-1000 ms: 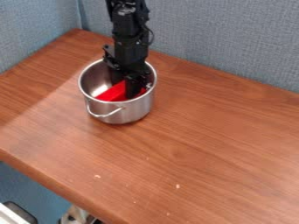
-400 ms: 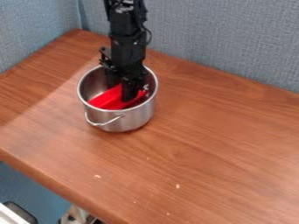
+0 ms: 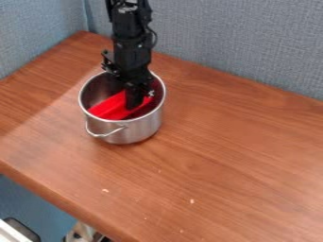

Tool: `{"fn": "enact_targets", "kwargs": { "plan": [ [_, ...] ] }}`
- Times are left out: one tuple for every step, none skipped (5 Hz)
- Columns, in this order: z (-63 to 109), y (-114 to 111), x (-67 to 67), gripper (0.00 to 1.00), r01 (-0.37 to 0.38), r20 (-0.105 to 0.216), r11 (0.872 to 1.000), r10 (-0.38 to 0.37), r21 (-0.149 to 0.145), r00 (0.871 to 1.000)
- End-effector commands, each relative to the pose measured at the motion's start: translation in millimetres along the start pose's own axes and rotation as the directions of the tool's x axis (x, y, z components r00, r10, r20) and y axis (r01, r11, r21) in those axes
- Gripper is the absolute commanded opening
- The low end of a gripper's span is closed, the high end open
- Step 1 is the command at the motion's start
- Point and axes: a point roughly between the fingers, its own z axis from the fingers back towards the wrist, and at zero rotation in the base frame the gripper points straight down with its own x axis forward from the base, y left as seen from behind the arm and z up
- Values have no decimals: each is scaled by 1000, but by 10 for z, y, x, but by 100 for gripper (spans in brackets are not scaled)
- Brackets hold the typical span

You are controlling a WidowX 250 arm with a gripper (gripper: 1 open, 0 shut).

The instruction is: Put the red object in the metal pot

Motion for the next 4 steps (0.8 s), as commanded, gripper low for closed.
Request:
{"fn": "enact_targets", "kwargs": {
  "plan": [
    [311, 73, 83, 0, 6, 71, 999, -9, 39, 997],
    [305, 183, 59, 0, 42, 69, 998, -45, 41, 997],
    [295, 297, 31, 0, 77, 65, 996, -80, 44, 995],
    [269, 418, 3, 0, 108, 59, 993, -111, 45, 992]
  ]
}}
